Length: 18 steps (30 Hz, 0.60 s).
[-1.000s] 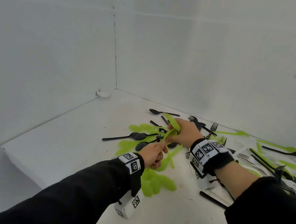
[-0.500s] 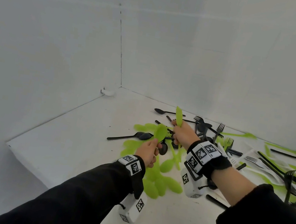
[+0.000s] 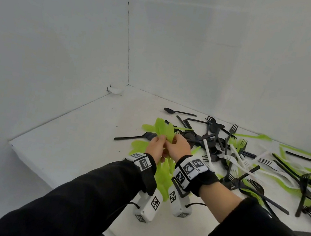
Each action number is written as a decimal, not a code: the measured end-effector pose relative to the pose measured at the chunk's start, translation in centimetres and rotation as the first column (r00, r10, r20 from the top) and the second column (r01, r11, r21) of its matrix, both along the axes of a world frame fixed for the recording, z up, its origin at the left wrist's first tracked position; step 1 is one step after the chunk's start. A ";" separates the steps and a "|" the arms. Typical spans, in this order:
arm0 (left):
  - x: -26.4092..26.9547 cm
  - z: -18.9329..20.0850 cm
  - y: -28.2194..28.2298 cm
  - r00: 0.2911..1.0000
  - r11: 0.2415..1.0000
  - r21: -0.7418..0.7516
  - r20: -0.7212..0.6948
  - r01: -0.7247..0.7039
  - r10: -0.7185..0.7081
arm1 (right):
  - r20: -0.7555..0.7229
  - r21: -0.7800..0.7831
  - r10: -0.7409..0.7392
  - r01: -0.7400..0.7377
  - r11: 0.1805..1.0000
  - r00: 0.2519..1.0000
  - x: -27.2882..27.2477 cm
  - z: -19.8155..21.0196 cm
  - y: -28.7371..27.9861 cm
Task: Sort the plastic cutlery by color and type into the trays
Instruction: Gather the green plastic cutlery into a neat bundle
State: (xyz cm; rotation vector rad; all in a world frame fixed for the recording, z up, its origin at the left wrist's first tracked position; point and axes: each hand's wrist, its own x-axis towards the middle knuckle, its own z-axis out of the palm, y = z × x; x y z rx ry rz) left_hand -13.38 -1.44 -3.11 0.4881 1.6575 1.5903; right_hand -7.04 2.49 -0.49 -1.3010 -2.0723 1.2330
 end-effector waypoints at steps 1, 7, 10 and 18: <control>0.0 -0.2 0.0 1.000 1.000 -0.006 0.006 -0.007 0.007 | 0.030 0.024 0.010 -0.011 1.000 1.000 0.1 0.1 -0.1; -1.0 -0.5 0.0 0.996 0.998 -0.015 0.064 -0.063 0.064 | 0.097 0.071 0.127 -0.134 0.988 0.987 0.1 0.1 -0.5; -0.9 -0.4 -0.3 0.996 0.999 -0.010 0.074 -0.051 0.052 | 0.106 0.149 0.060 -0.075 0.986 0.993 -0.1 0.2 -0.2; -0.4 0.4 -1.3 0.996 0.997 0.012 -0.039 0.075 -0.074 | 0.052 0.042 0.060 -0.062 0.997 0.997 -1.0 0.3 -0.2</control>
